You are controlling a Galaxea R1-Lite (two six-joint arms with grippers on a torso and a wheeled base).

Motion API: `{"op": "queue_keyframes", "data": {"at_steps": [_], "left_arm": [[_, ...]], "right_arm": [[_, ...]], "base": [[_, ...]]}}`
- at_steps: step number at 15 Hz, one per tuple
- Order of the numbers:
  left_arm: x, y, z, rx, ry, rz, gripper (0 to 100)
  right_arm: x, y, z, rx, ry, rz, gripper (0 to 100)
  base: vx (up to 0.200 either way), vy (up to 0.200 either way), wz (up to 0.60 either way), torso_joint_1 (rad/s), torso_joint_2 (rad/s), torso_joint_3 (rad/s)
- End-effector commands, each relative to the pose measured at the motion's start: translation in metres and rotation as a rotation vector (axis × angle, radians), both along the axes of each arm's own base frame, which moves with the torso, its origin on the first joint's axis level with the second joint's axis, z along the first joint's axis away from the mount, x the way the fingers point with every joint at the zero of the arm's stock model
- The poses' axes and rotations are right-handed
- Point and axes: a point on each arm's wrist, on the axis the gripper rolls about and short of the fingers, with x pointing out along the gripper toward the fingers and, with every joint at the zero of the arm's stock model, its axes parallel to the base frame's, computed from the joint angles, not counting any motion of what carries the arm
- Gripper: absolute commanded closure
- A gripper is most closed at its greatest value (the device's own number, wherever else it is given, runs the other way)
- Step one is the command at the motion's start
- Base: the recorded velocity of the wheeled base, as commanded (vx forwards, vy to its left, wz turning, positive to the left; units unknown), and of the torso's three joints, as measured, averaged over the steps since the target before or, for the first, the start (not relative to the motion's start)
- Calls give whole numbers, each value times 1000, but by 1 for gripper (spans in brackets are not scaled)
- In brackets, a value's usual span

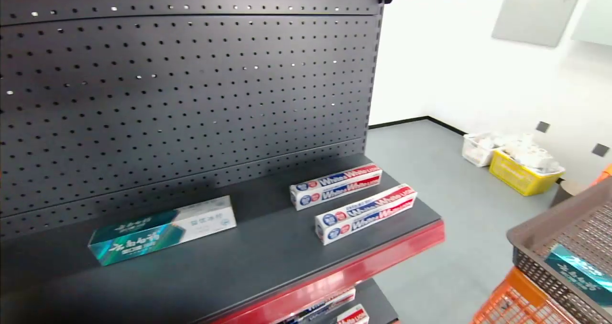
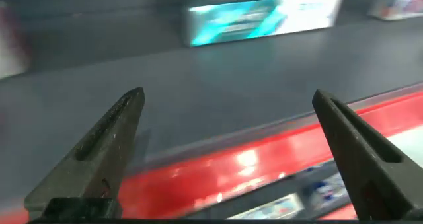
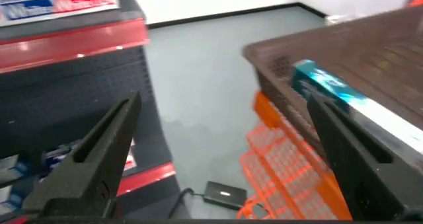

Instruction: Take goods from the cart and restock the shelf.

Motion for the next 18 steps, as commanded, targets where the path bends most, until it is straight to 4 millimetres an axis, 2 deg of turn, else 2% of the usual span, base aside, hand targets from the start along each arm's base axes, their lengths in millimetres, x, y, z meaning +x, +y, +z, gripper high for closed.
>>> {"op": "queue_keyframes", "data": {"at_steps": [1, 8, 18], "left_arm": [[0, 0, 0, -1, 0, 0, 0], [0, 0, 0, 2, 0, 0, 0], [0, 0, 0, 3, -1, 6, 0]], "right_arm": [[0, 0, 0, 0, 2, 0, 0], [0, 0, 0, 3, 1, 0, 0], [0, 0, 0, 3, 1, 2, 0]], "base": [[0, 0, -600, -2, 2, 2], [0, 0, -600, 3, 4, 3], [0, 0, 0, 0, 0, 0]]}}
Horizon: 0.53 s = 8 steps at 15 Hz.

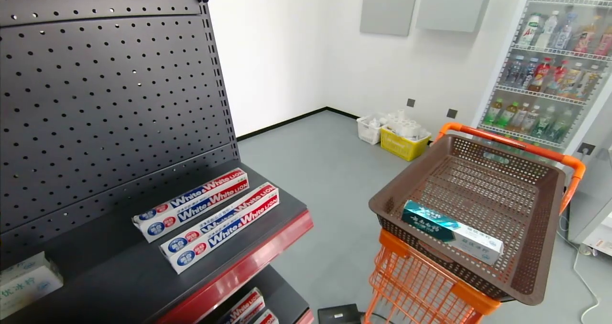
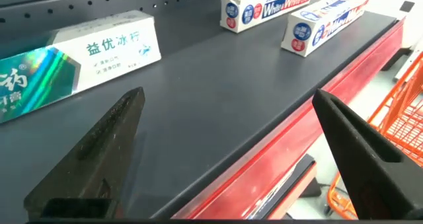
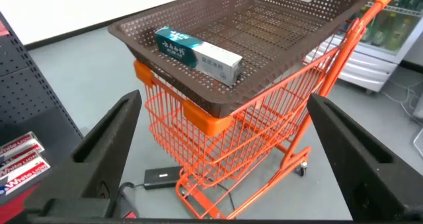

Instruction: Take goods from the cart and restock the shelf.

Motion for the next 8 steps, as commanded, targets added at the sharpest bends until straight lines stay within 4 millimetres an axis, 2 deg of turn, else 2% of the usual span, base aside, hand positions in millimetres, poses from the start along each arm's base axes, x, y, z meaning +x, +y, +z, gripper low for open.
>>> {"op": "queue_keyframes", "data": {"at_steps": [1, 7, 8], "left_arm": [[0, 0, 0, 0, 1, 0, 0], [0, 0, 0, 0, 1, 0, 0], [0, 0, 0, 1, 1, 0, 0]], "right_arm": [[0, 0, 0, -3, 1, 0, 0], [0, 0, 0, -11, 5, 2, 0], [-6, 0, 30, -32, -64, -45, 0]], "base": [[0, 0, 0, 0, 0, 0], [0, 0, 0, 0, 0, 0], [0, 0, 0, 0, 0, 0]]}}
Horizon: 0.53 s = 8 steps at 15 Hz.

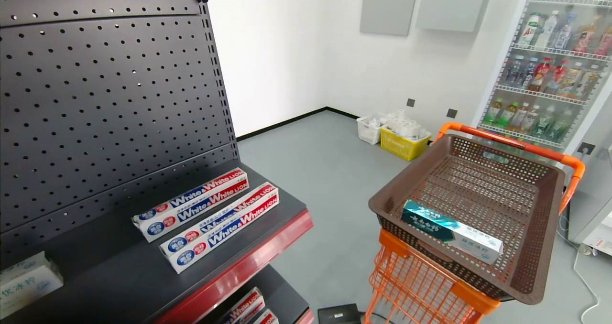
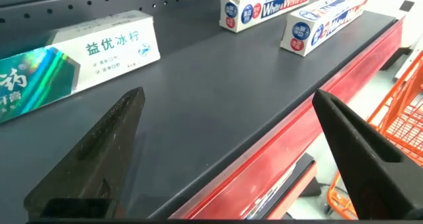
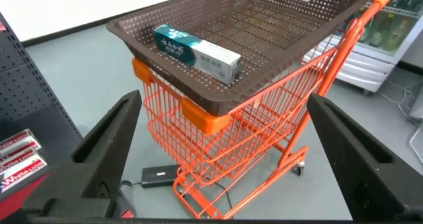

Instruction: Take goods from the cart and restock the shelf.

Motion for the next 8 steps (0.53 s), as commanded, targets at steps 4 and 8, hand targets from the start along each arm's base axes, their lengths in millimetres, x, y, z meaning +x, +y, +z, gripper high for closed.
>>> {"op": "queue_keyframes", "data": {"at_steps": [4, 8], "left_arm": [[0, 0, 0, -2, 0, 3, 0], [0, 0, 0, -1, 0, 2, 0]], "right_arm": [[13, -1, 87, -23, 50, -103, 0], [47, -6, 119, -13, 159, -245, 0]], "base": [[0, 0, 0, 0, 0, 0], [0, 0, 0, 0, 0, 0]]}}
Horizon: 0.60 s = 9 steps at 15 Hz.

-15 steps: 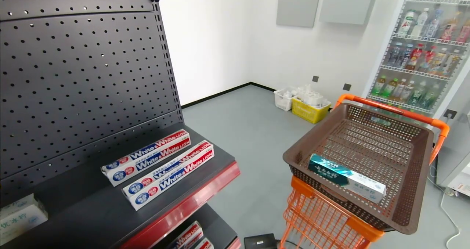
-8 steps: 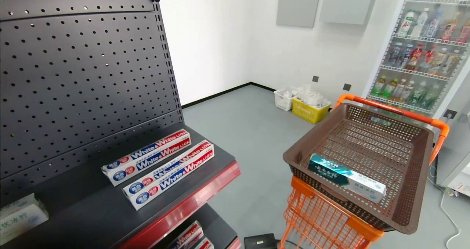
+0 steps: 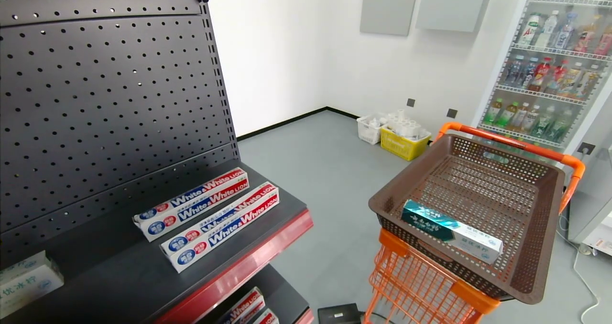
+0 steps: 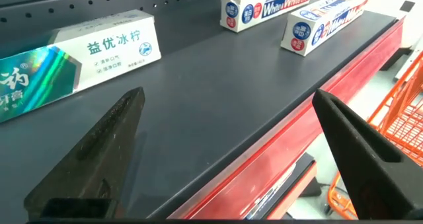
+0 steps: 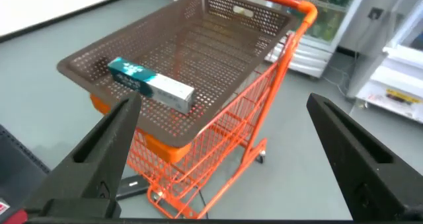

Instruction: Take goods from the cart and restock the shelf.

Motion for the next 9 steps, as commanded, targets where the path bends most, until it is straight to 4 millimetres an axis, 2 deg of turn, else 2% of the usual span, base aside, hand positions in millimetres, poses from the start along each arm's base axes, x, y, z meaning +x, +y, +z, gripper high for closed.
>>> {"op": "queue_keyframes", "data": {"at_steps": [1, 4, 7, 9], "left_arm": [[0, 0, 0, 0, 3, 1, 0], [0, 0, 0, 0, 1, 1, 0], [0, 0, 0, 0, 1, 1, 0], [0, 0, 0, 0, 1, 1, 0]], "right_arm": [[37, -3, 26, 16, 125, -6, 0], [51, -3, 18, -111, 250, 79, 0], [70, 0, 19, -178, 328, 177, 0], [90, 2, 14, -231, 416, 297, 0]], "base": [[0, 0, 0, 0, 0, 0], [0, 0, 0, 0, 0, 0], [0, 0, 0, 0, 0, 0], [0, 0, 0, 0, 0, 0]]}}
